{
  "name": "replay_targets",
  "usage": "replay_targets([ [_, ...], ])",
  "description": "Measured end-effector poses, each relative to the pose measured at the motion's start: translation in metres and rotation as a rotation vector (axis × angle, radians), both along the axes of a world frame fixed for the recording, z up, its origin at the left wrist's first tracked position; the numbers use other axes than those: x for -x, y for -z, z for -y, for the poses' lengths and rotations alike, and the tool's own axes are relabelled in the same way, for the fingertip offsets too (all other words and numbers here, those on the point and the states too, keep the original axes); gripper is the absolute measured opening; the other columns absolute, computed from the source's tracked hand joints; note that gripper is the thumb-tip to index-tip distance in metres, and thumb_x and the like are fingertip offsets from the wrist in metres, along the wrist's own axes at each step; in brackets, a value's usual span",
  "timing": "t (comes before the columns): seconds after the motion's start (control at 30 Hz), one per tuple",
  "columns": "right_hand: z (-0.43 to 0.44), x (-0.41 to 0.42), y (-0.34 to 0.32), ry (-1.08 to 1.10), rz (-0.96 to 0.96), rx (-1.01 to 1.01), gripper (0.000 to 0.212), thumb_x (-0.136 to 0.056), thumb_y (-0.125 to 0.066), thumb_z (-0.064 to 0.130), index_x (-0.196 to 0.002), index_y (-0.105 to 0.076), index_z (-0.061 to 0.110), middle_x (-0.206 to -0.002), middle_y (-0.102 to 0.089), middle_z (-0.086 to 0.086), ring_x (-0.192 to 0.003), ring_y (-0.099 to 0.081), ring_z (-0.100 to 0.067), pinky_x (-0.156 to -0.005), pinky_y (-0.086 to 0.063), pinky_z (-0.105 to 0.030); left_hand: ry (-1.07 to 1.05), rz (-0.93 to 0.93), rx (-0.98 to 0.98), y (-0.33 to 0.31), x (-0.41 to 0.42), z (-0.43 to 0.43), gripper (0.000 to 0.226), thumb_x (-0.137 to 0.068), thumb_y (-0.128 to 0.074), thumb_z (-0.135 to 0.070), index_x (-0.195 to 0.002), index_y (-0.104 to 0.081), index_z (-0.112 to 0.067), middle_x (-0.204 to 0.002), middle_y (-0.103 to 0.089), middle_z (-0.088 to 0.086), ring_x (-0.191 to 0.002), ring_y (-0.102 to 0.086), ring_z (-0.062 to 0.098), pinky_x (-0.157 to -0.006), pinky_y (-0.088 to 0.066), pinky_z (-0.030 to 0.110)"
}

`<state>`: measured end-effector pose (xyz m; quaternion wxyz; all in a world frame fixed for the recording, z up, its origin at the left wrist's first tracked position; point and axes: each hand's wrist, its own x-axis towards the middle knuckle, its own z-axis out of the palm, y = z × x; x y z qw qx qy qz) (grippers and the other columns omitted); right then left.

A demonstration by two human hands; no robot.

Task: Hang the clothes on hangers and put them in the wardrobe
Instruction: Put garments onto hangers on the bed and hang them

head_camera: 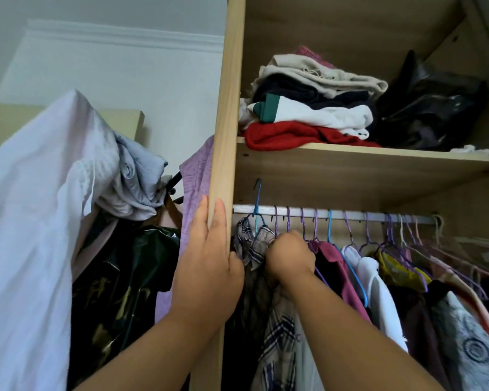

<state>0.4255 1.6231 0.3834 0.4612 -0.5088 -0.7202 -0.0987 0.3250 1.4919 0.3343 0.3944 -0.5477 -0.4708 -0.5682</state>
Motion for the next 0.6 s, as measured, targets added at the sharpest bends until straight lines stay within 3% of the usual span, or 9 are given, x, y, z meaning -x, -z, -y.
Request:
replay_targets([
  [0.17,0.019,-0.048,0.002,-0.070,-0.096,-0.032,0.025,-0.092,-0.045,0.021,-0.101,-0.063,0.007,-0.105,-0.060,-0.014,-0.097,-0.058,-0.031,-0.075,-0.044,-0.031,-0.003,0.019,0.039,-0.001,0.000,0.003,0.079,-0.079,-0.057,-0.006,-0.149,-0.021,-0.011,-0.157,-0.015,0.011,-0.141,-0.025,0.023,-0.097,-0.032,0.021],
  [0.27,0.038,-0.091,0.015,-0.092,-0.006,-0.067,0.023,-0.093,-0.047,0.022,-0.088,-0.063,0.006,-0.099,-0.064,-0.019,-0.097,-0.059,-0.034,-0.073,-0.040,-0.032,-0.004,0.047,0.092,-0.003,-0.005,0.010,0.078,-0.081,-0.054,-0.007,-0.149,-0.019,-0.013,-0.158,-0.011,0.010,-0.140,-0.025,0.024,-0.097,-0.041,0.031],
  [0.33,0.053,-0.122,0.026,-0.121,-0.007,-0.060,0.024,-0.095,-0.047,0.025,-0.084,-0.063,0.010,-0.094,-0.066,-0.014,-0.095,-0.059,-0.031,-0.074,-0.039,-0.032,-0.002,0.066,0.115,-0.002,-0.006,0.015,0.075,-0.080,-0.054,-0.005,-0.148,-0.026,-0.017,-0.157,-0.012,0.013,-0.138,-0.029,0.030,-0.097,-0.043,0.037],
  [0.43,0.075,-0.172,0.045,-0.227,-0.137,-0.011,0.030,-0.094,-0.052,0.023,-0.065,-0.052,0.013,-0.064,-0.057,0.005,-0.068,-0.055,-0.014,-0.058,-0.037,-0.023,0.020,0.017,0.087,0.004,-0.015,0.022,0.061,-0.075,-0.056,-0.005,-0.133,-0.053,-0.021,-0.153,-0.023,0.021,-0.139,-0.027,0.038,-0.107,-0.036,0.049],
  [0.5,0.093,-0.199,0.060,-0.259,-0.196,0.016,0.035,-0.092,-0.056,0.020,-0.058,-0.049,0.014,-0.051,-0.050,0.009,-0.051,-0.046,0.000,-0.050,-0.033,-0.015,0.040,-0.092,0.089,0.012,-0.031,0.023,0.056,-0.070,-0.052,-0.012,-0.125,-0.060,-0.023,-0.150,-0.032,0.017,-0.140,-0.025,0.036,-0.108,-0.029,0.053],
  [0.6,0.122,-0.231,0.082,-0.229,-0.212,0.033,0.029,-0.092,-0.057,0.018,-0.065,-0.057,0.008,-0.056,-0.050,0.008,-0.054,-0.044,-0.003,-0.059,-0.035,-0.026,0.186,-0.255,0.158,0.030,-0.065,0.015,0.053,-0.069,-0.053,-0.013,-0.120,-0.064,-0.024,-0.145,-0.043,0.010,-0.138,-0.032,0.034,-0.105,-0.028,0.058],
])
